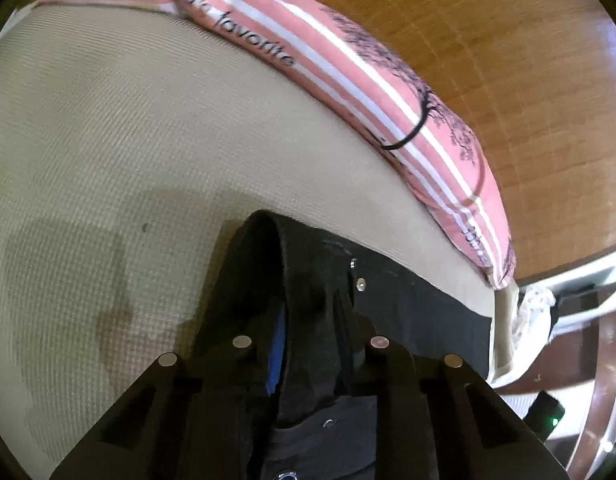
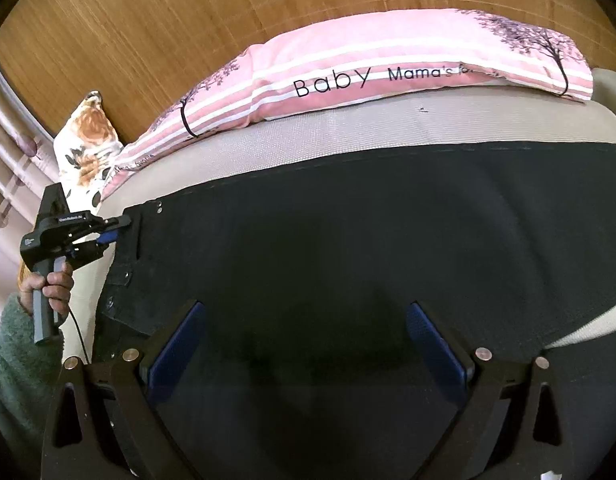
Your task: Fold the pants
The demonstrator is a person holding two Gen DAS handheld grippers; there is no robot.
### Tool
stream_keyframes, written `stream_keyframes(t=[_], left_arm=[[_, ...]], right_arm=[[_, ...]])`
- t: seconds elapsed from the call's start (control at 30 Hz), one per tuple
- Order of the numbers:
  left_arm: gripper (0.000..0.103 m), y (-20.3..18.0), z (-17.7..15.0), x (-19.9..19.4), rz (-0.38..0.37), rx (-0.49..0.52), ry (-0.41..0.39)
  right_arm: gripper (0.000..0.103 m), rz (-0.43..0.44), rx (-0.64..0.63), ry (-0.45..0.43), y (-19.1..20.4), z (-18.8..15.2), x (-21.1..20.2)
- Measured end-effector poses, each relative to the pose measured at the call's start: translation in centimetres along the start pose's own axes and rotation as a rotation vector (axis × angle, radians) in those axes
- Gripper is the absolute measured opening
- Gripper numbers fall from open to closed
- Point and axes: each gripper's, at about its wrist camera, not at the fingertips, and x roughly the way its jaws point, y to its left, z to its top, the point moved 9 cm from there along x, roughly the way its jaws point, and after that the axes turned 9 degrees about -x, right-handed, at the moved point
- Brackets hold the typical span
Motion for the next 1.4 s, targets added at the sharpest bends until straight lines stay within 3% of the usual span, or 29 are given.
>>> stream_keyframes(t=[0.43, 0.57, 0.63, 0.67, 0.8, 0.9, 1.03, 1.13, 1.27, 1.4], left_arm=[[0.023, -1.1, 2.0, 3.2, -0.016, 0.032, 0.049], [0.023, -1.1, 2.1, 3.4, -0.070, 0.009, 0.057], [0.018, -1.1, 1.3, 3.5, -0.076, 0.013, 0.061], [0.007, -1.2, 0.8, 3.7, -0.063, 0.026, 0.062], [0.007, -3.9, -0.5, 3.0, -0.088, 0.131, 0.020], [0.007, -4.2, -0.4, 3.1, -0.059, 0.153, 0.022], [0.007, -2.6, 0.7, 3.7, -0.045, 0.078, 0.030], [0.007, -1.4, 1.1, 4.2, -0.048, 0.017, 0.037], [0.007, -2.4, 0.8, 4.0, -0.014, 0.074, 0.004], [0.006, -4.5, 0.1, 1.9, -0.085, 0.127, -0.051]], right_arm=[[0.100, 0.006, 0.010, 0.016, -1.1, -0.2, 1.9], [0.100, 0.011, 0.005, 0.009, -1.7, 0.3, 2.2], [0.100, 0.016, -0.002, 0.009, -2.1, 0.6, 2.4], [0.100, 0.015, -0.008, 0.010, -2.3, 0.8, 2.5], [0.100, 0.012, -0.063, 0.015, -3.2, 2.2, 3.1], [0.100, 0.013, -0.134, 0.019, -3.7, 3.6, 3.5], [0.100, 0.002, -0.172, 0.008, -4.7, 5.4, 3.8], [0.100, 0.029, -0.199, 0.008, -5.0, 6.4, 4.2], [0.100, 0.076, -0.288, 0.042, -6.0, 8.2, 5.5], [0.097, 0.162, -0.324, 0.092, -6.8, 10.7, 7.1]])
